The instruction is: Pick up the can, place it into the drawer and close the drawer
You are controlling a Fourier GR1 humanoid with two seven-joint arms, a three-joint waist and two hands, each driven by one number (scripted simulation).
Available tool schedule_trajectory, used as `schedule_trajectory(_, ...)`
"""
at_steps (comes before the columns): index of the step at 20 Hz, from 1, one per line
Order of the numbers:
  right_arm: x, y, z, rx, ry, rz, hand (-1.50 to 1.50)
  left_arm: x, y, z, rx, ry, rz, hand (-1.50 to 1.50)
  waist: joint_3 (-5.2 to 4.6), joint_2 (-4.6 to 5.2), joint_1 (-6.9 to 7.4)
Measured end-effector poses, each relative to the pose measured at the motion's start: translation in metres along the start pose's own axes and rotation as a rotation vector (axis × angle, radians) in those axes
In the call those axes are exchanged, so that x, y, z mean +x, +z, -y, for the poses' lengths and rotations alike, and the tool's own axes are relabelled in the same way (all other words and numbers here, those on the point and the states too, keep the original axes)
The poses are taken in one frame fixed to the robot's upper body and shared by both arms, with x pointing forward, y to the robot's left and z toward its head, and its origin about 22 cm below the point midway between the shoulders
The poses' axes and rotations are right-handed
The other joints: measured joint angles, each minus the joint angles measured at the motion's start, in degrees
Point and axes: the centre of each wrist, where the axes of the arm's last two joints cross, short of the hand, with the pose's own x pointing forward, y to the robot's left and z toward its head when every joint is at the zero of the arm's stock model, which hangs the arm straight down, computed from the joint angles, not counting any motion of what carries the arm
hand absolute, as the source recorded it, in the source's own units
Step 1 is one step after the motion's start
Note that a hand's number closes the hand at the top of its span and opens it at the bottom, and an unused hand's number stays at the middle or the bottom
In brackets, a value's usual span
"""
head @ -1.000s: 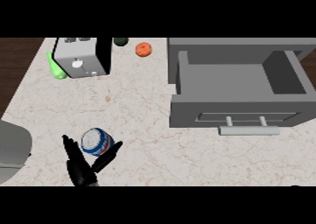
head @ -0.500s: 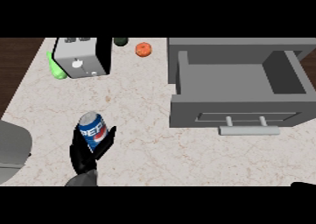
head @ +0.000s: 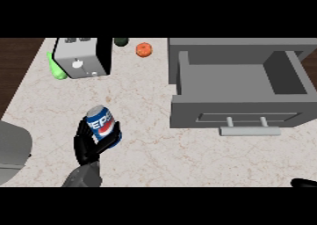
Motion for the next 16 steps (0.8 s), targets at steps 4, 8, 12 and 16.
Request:
schedule_trajectory(4,0.003,0.002,-0.003,0.001,0.001,0.010,-1.50,0.014,-0.020,0.016,-0.103,0.027,0.018,1.50,-0.02,0.05,-0.24)
schedule_trajectory(8,-0.001,0.002,-0.006,0.006,0.002,0.011,-1.50,0.027,-0.038,0.024,-0.332,0.037,0.014,1.50,-0.05,0.23,-0.90)
schedule_trajectory(12,0.004,0.001,-0.003,-0.001,0.007,0.015,-1.50,0.044,-0.059,0.041,-0.474,0.058,0.021,1.50,-0.06,0.25,-0.97)
schedule_trajectory(16,0.002,0.001,-0.002,-0.008,0.017,0.018,-1.50,0.068,-0.070,0.067,-0.568,0.053,0.021,1.50,-0.03,0.11,-0.52)
